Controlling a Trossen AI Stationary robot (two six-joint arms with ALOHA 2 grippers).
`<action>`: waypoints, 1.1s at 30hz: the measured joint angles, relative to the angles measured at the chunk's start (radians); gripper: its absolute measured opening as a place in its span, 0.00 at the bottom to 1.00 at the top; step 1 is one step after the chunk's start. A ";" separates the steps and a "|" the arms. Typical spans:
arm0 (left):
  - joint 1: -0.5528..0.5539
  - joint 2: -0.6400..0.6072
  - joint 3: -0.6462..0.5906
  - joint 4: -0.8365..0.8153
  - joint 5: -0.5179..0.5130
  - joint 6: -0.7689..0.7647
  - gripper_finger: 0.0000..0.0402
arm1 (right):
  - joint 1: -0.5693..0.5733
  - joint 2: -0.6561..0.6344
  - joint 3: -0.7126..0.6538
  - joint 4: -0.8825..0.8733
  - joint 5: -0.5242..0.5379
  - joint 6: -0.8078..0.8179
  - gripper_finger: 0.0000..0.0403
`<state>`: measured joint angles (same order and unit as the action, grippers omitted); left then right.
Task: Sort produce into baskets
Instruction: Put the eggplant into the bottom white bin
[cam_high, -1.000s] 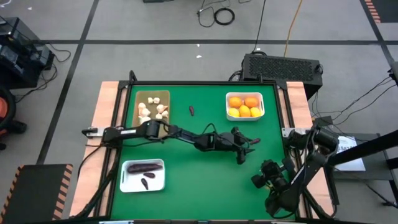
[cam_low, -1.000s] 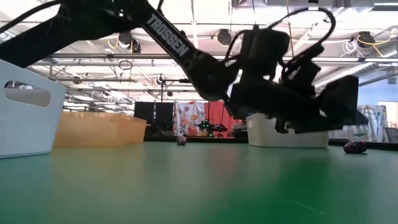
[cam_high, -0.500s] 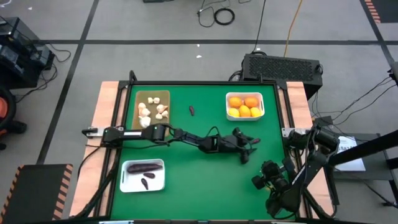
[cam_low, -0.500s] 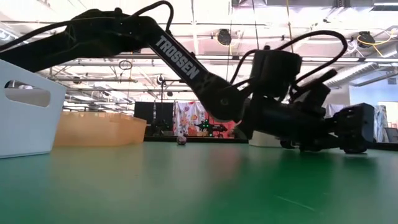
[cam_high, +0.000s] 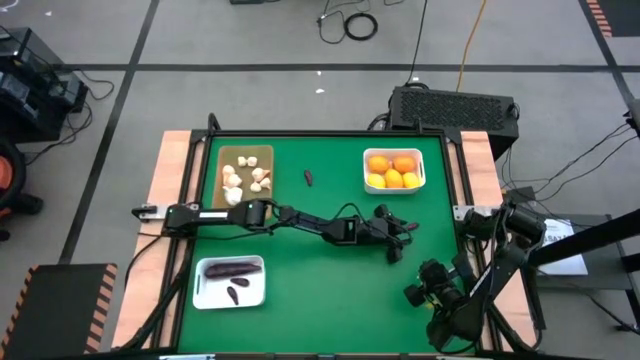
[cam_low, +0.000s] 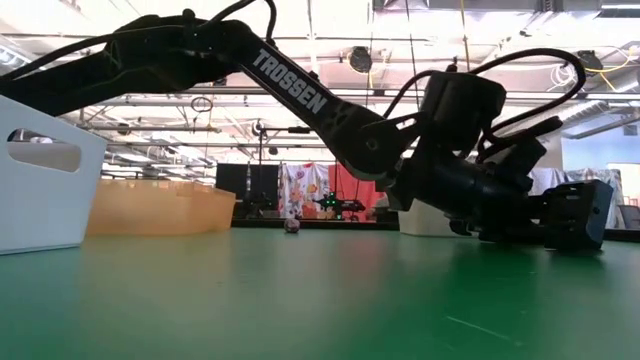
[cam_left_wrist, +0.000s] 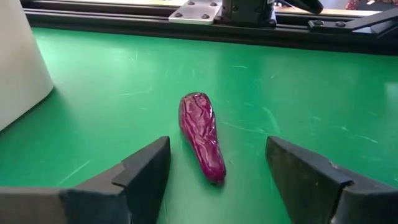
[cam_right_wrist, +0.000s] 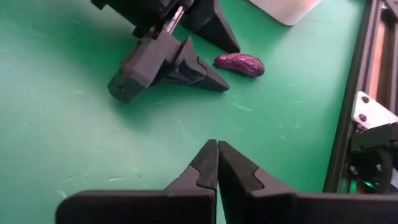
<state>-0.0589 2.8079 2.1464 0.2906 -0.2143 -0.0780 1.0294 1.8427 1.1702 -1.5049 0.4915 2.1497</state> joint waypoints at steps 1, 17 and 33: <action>0.000 0.000 0.000 -0.003 0.000 0.000 0.68 | 0.000 0.000 0.000 0.008 0.000 -0.005 0.00; 0.004 -0.002 0.000 -0.056 0.008 -0.073 0.32 | 0.000 0.001 0.000 0.148 0.000 -0.045 0.00; 0.000 -0.101 -0.007 -0.260 0.061 -0.044 0.15 | 0.003 0.001 0.001 0.364 0.001 -0.201 0.00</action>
<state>-0.0586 2.7065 2.1391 0.0309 -0.1536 -0.1223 1.0329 1.8435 1.1709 -1.1410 0.4923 1.9490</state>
